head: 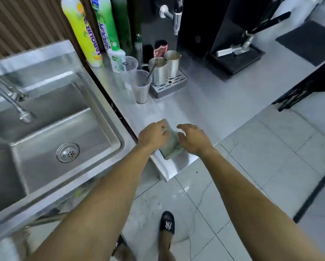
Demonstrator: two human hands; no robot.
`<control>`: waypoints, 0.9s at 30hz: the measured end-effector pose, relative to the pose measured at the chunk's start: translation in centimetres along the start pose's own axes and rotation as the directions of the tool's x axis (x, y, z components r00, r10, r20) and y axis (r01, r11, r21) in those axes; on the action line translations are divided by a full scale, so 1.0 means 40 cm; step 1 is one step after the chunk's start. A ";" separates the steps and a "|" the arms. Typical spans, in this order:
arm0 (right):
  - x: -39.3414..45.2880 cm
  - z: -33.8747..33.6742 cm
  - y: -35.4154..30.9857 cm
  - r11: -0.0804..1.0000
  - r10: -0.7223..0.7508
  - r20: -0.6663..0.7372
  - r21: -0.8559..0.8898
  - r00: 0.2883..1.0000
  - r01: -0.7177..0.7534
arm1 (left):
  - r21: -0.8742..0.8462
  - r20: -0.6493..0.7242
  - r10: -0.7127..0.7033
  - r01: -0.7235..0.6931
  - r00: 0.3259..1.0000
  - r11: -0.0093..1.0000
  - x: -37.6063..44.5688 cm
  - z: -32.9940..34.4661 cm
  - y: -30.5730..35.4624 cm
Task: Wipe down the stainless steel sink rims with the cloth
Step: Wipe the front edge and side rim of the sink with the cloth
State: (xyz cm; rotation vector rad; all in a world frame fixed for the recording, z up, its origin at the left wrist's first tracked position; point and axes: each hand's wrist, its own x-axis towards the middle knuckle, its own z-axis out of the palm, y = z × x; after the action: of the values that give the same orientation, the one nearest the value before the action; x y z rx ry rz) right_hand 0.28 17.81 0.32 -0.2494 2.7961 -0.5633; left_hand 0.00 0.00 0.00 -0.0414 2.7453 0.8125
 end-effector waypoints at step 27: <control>-0.027 0.237 0.151 0.997 -0.076 -0.311 -0.022 0.947 0.073 | 0.365 0.021 0.291 -0.278 0.957 0.888 0.108 0.215 -0.069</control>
State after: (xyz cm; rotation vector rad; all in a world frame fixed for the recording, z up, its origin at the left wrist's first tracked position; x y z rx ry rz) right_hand 3.46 20.19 -10.23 -0.2926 3.1062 -0.6579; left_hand -1.68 2.53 -9.54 0.4364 2.9281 0.3498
